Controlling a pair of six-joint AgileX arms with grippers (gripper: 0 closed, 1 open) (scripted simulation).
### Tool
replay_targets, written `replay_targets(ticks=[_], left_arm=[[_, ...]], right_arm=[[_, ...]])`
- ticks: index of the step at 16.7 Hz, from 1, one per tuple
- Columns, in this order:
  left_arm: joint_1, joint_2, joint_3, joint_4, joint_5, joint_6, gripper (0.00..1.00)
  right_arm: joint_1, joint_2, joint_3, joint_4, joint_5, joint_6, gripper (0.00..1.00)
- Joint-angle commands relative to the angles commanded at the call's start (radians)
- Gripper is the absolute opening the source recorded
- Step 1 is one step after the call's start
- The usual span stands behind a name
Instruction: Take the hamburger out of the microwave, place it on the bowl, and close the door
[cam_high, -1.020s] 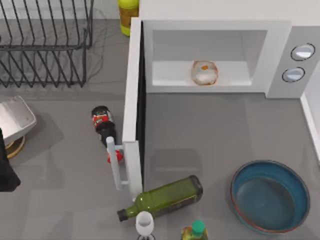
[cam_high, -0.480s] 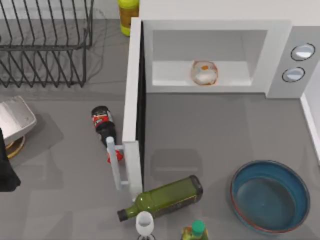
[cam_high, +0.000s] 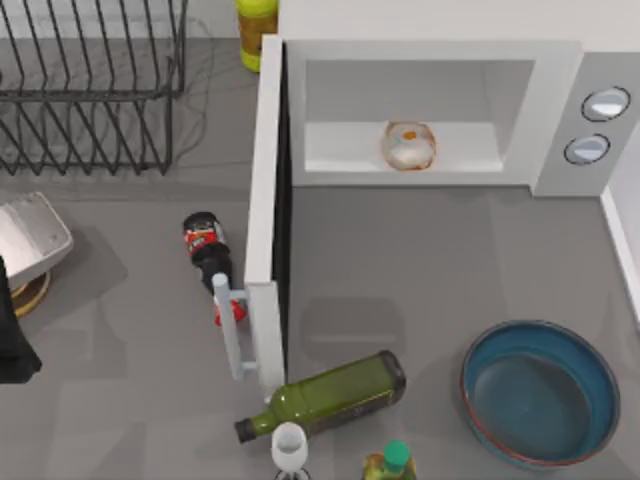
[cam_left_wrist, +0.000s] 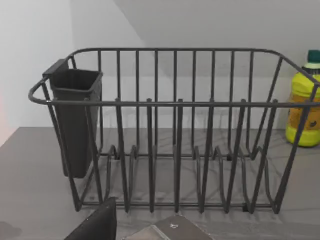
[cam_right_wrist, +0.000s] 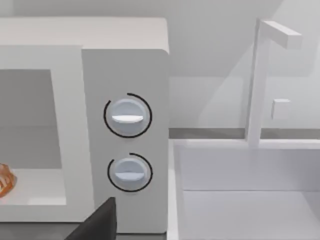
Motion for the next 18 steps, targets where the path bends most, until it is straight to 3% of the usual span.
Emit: replay_targets(ticks=[8, 18], left_arm=[[0.0, 0.0, 0.0, 0.0, 0.0, 0.0, 1.0], [0.0, 0.0, 0.0, 0.0, 0.0, 0.0, 1.0]], right_arm=[[0.032, 0.141, 0.068, 0.05, 0.032, 0.013, 1.0], [0.221, 0.969, 0.465, 0.343, 0.218, 0.091, 1.0]])
